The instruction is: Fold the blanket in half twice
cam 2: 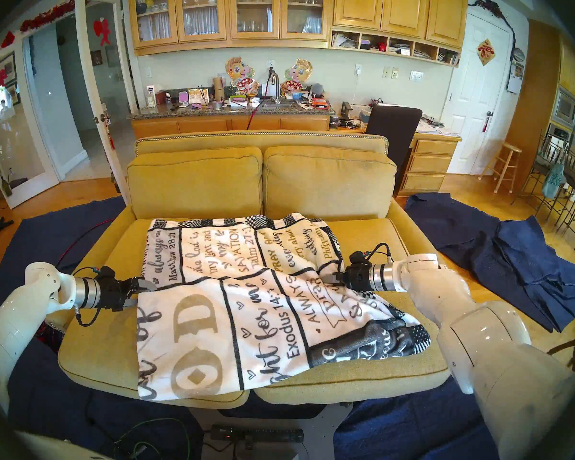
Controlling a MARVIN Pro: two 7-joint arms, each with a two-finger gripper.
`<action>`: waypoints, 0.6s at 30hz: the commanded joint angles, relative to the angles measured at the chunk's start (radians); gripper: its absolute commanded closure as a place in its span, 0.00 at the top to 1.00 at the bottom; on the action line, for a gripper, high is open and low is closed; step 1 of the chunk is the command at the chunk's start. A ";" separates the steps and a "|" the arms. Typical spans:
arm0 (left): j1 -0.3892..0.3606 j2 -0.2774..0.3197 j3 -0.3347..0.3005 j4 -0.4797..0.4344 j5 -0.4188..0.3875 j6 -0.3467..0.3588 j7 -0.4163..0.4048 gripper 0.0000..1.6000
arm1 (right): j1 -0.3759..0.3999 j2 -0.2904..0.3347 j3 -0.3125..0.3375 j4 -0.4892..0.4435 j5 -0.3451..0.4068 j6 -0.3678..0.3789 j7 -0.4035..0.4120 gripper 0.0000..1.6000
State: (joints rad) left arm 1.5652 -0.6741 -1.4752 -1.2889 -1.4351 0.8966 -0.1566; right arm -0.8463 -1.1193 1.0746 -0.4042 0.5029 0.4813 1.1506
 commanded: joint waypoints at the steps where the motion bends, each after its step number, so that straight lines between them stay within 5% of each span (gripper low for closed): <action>1: -0.063 0.003 0.018 -0.001 0.030 -0.017 -0.047 1.00 | 0.020 0.000 0.002 -0.017 0.003 -0.001 0.018 0.00; 18: -0.113 -0.029 0.050 0.010 0.052 -0.023 -0.103 1.00 | 0.020 0.000 0.002 -0.016 0.003 -0.001 0.017 0.00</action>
State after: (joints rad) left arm 1.5062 -0.6907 -1.4185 -1.2750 -1.3697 0.8775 -0.2073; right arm -0.8463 -1.1193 1.0746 -0.4042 0.5029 0.4814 1.1506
